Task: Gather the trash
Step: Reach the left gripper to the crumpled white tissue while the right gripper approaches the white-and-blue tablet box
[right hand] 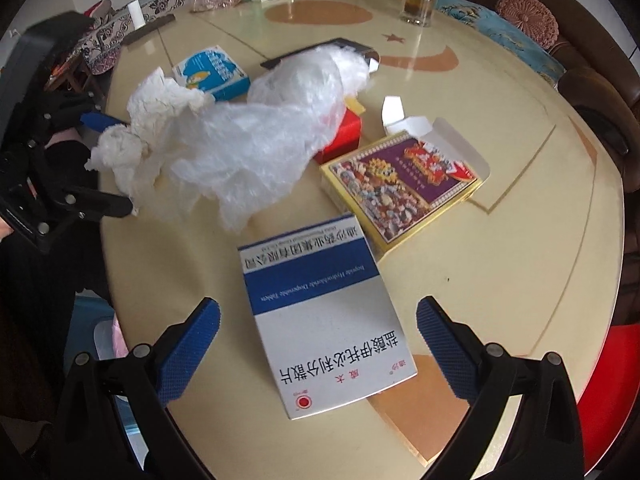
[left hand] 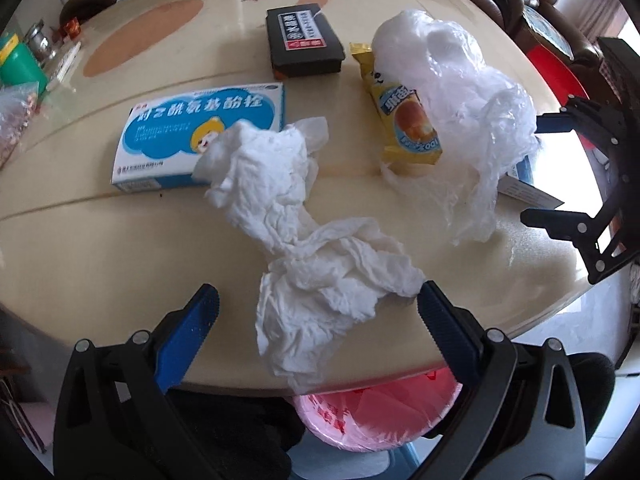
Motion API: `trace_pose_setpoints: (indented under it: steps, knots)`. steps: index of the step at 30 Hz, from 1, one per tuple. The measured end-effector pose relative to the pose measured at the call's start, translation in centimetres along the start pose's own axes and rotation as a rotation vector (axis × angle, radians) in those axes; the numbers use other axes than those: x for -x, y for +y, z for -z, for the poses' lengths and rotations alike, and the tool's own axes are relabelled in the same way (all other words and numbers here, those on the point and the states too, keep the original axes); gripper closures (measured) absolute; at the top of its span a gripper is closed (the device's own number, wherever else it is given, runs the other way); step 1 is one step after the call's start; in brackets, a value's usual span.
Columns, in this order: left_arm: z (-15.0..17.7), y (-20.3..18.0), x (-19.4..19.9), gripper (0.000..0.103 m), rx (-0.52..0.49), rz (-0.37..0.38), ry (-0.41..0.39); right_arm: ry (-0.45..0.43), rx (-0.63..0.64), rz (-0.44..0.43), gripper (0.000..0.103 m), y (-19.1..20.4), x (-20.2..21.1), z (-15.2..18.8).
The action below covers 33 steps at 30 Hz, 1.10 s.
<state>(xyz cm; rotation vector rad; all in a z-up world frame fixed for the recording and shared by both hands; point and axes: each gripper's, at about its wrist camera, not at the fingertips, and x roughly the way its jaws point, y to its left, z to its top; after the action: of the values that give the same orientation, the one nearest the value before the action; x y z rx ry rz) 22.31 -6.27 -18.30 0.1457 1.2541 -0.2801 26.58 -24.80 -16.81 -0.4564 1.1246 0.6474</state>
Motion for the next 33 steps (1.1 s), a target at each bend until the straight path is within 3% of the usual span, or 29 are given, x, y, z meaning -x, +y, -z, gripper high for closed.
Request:
trace_pose_setpoints:
  steps: [19,33]
  knots:
    - [-1.5,-0.3,-0.5,0.006,-0.011,-0.026,0.020,-0.049,-0.011,0.006,0.006,-0.2,-0.4,0.9]
    - [-2.0,-0.1,-0.6,0.006,-0.010,0.002,0.022,-0.034,-0.137,0.065,0.006,0.4,-0.2,1.0]
